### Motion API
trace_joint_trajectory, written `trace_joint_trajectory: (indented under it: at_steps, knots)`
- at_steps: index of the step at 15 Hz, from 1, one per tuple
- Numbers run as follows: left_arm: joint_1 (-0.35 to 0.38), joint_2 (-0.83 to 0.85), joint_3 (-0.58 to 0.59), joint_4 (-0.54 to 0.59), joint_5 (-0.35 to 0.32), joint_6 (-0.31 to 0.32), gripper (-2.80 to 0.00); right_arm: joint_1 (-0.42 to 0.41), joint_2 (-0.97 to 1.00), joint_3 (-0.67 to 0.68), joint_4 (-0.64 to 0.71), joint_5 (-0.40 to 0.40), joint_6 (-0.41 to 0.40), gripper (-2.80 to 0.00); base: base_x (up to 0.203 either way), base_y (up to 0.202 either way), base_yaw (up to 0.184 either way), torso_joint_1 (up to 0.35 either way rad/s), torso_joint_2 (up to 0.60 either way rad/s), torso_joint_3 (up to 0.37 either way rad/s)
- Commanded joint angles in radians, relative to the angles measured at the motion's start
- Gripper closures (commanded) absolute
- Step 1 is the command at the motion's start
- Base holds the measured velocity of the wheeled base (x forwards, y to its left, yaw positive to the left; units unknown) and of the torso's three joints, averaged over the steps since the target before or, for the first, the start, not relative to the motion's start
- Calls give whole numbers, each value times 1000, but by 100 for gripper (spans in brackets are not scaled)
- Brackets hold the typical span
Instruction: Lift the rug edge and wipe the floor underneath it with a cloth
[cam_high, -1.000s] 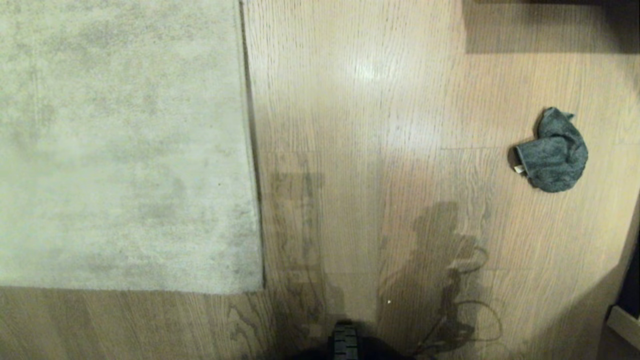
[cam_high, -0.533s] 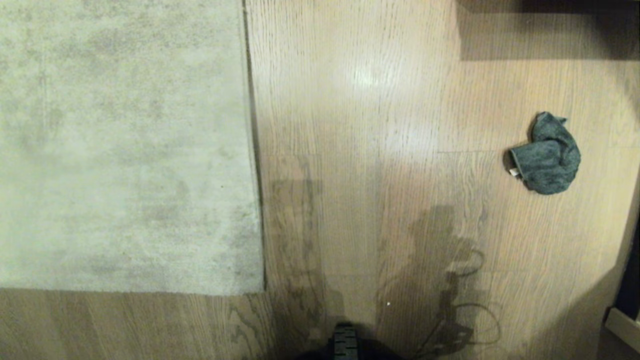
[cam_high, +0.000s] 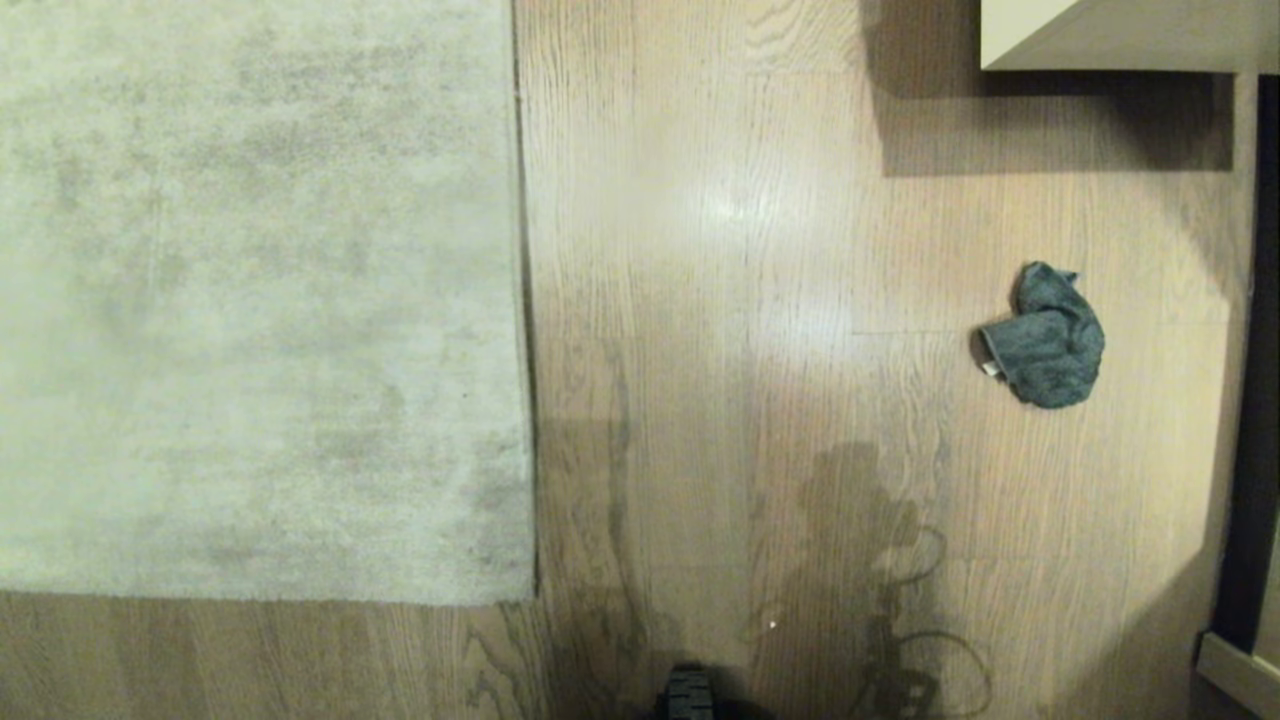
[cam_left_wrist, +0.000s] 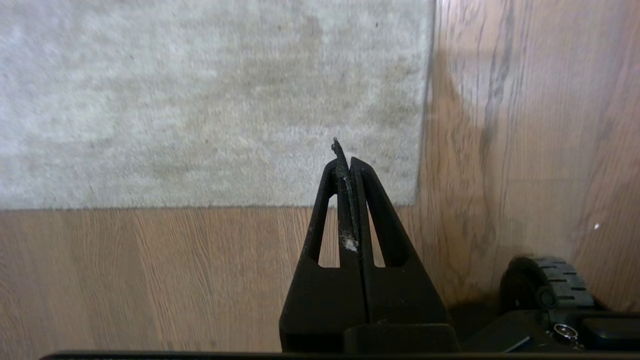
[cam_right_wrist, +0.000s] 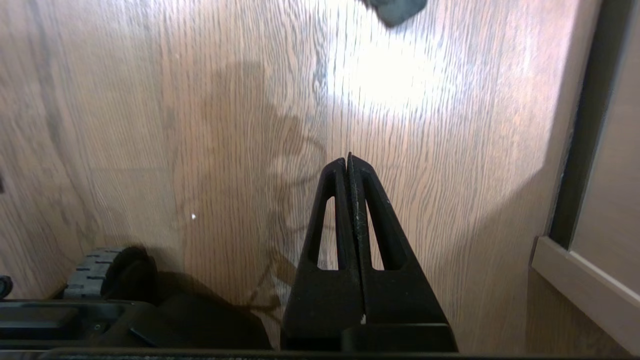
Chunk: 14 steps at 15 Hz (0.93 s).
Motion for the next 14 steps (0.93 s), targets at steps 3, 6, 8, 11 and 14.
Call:
trace_joint_trajectory:
  at_steps: [3, 6, 8, 11, 14]
  knots:
    - [0, 1, 0, -1, 4, 1, 0, 0, 2, 0, -1, 0, 0, 0, 0, 0, 0, 1, 2, 199]
    - [0, 1, 0, -1, 4, -1, 0, 0, 2, 0, -1, 0, 0, 0, 0, 0, 0, 5, 1, 203]
    - [0, 1, 0, -1, 3, -1, 0, 0, 2, 0, -1, 0, 0, 0, 0, 0, 0, 0, 3, 197]
    - [0, 1, 0, -2, 3, -2, 0, 0, 2, 0, -1, 0, 0, 0, 0, 0, 0, 3, 0, 199]
    - [0, 1, 0, -1, 3, -1, 0, 0, 3, 0, -1, 0, 0, 0, 0, 0, 0, 5, 4, 201]
